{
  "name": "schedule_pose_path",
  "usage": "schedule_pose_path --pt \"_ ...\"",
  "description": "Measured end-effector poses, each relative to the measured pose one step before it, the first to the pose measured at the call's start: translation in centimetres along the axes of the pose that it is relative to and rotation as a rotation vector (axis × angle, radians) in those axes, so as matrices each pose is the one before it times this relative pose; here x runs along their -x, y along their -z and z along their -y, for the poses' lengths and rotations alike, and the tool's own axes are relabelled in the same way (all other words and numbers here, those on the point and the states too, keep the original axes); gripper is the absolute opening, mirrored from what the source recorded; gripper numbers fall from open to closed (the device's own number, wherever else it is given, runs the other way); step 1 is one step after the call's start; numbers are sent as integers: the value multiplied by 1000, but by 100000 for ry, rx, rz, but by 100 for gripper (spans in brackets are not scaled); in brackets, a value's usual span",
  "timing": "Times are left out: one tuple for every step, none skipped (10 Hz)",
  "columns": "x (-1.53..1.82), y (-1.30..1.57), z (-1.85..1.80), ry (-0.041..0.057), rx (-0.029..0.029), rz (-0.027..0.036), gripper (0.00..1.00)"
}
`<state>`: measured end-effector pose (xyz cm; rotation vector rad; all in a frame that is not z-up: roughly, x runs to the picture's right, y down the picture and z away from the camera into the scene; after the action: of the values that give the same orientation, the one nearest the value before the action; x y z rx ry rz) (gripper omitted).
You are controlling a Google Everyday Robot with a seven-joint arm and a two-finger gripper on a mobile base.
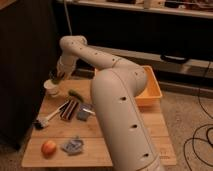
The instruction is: Stack cups on top of each other
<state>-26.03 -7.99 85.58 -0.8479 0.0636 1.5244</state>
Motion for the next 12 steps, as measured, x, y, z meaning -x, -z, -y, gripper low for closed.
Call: schedule_pose_path --pt "289 -331 9 -485 305 304 0" --pt "242 -335 -136 -268 365 237 0" --pt "180 -370 -192 -104 286 46 0" --pt "111 -235 -164 -36 212 2 0" --pt "113 -588 -192 -144 150 -384 0" --pt "45 -306 -73 -79 89 -287 0" --pt "11 -299 5 -151 10 -385 0" --pt "38 -395 -10 -32 166 -503 0" --pt "20 -366 -21 163 -76 -580 0" --pt "77 -263 -82 253 -46 -402 0" --pt "128 -275 -112 316 174 -473 0" --pt "135 -345 -152 284 377 -640 0"
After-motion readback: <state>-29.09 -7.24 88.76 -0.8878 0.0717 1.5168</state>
